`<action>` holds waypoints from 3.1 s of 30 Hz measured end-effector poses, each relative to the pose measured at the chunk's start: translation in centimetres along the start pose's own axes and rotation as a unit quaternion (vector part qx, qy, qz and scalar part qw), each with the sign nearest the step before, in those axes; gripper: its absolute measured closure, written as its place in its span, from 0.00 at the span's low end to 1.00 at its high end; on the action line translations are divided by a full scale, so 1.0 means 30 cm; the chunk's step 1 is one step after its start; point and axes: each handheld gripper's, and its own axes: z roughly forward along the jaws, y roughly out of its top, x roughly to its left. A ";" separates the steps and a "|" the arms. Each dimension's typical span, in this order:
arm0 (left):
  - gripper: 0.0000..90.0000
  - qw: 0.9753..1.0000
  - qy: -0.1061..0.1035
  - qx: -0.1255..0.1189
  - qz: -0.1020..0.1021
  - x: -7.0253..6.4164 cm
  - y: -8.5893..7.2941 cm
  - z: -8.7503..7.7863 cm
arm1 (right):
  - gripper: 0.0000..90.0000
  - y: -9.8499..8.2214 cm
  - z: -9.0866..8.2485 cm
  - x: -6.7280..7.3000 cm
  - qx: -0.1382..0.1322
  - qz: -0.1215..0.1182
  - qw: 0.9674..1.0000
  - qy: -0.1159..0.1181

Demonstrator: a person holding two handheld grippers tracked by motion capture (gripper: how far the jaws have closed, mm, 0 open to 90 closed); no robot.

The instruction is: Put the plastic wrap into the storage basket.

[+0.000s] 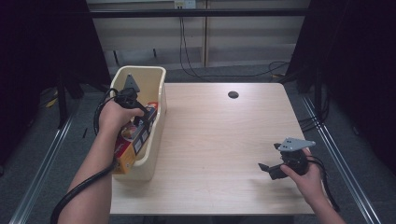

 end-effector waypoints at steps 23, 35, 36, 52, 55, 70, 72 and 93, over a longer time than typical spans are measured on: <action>0.44 1.000 -0.003 0.006 -0.003 0.016 0.007 0.037 | 0.03 -0.001 0.003 0.001 0.003 -0.003 1.000 0.004; 0.44 1.000 0.000 0.008 -0.008 0.020 0.010 0.058 | 0.03 -0.001 0.005 0.003 0.005 -0.003 1.000 0.002; 0.43 1.000 0.000 0.009 -0.008 0.020 0.011 0.057 | 0.03 -0.001 0.005 0.003 0.005 -0.003 1.000 0.003; 0.38 0.999 -0.023 -0.023 -0.011 0.015 0.010 0.014 | 0.03 0.000 0.005 0.005 0.005 -0.004 1.000 0.003; 0.35 0.999 -0.021 -0.030 -0.007 0.004 0.010 0.000 | 0.03 0.001 0.003 0.003 0.003 -0.005 1.000 0.004; 0.18 0.996 -0.040 -0.078 0.030 -0.067 0.016 -0.069 | 0.03 0.001 -0.003 0.002 0.001 -0.002 1.000 0.002; 0.18 0.995 -0.045 -0.080 0.038 -0.078 0.015 -0.077 | 0.03 0.002 -0.003 0.003 0.001 -0.001 1.000 0.003; 0.14 0.986 -0.082 -0.102 0.105 -0.242 0.016 -0.090 | 0.03 0.005 -0.002 0.003 -0.001 -0.005 1.000 0.006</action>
